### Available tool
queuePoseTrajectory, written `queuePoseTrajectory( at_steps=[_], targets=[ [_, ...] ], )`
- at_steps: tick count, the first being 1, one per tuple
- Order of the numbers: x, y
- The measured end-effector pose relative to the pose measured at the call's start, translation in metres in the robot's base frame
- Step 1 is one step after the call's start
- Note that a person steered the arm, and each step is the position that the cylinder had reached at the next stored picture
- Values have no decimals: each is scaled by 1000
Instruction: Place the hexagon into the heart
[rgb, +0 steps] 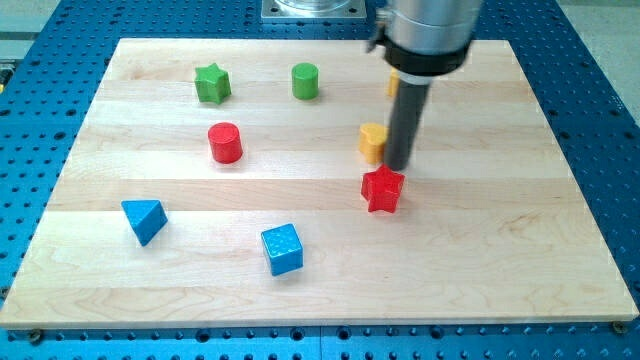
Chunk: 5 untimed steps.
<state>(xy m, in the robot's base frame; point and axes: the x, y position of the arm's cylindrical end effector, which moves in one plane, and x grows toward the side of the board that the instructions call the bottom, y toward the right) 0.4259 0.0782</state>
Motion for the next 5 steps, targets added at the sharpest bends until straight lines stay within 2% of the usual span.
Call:
queuePoseTrajectory(
  at_steps=[1, 2, 3, 4, 5],
  targets=[
    [-37, -11],
    [-61, 53],
    [-103, 134],
    [-144, 113],
    [-145, 63]
  ],
)
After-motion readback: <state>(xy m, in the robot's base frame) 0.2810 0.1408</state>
